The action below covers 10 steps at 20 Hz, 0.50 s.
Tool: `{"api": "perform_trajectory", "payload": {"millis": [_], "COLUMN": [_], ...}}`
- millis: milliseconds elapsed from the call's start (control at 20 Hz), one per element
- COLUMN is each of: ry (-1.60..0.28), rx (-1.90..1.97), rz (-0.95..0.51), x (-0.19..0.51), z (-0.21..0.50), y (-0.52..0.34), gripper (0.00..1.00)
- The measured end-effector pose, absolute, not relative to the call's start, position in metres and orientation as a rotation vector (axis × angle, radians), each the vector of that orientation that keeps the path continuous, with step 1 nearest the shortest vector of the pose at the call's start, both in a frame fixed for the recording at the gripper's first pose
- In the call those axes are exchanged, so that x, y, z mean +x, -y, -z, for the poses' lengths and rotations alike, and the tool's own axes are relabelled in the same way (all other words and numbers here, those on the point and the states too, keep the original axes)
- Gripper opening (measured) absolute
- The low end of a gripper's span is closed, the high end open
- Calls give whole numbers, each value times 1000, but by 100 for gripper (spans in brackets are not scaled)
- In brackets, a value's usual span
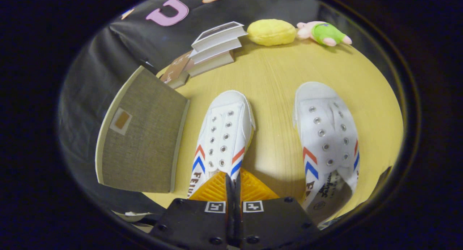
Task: Open the storage box then place both shoes into the box .Put the left shoe in first, then the right shoe, with the right side of both shoes facing outward in a uniform manner.
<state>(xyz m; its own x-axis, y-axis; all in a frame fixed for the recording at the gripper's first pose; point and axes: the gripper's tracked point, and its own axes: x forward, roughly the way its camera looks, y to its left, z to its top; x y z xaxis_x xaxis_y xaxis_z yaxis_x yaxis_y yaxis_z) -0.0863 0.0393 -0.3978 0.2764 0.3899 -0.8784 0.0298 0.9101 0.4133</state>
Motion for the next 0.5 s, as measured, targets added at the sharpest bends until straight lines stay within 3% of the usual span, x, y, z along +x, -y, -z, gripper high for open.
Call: {"api": "perform_trajectory", "payload": {"millis": [500], "ry": [-1140], "rx": [627], "rz": [-243], "x": [-54], "z": [300], "y": [-71], "gripper": [3]}}
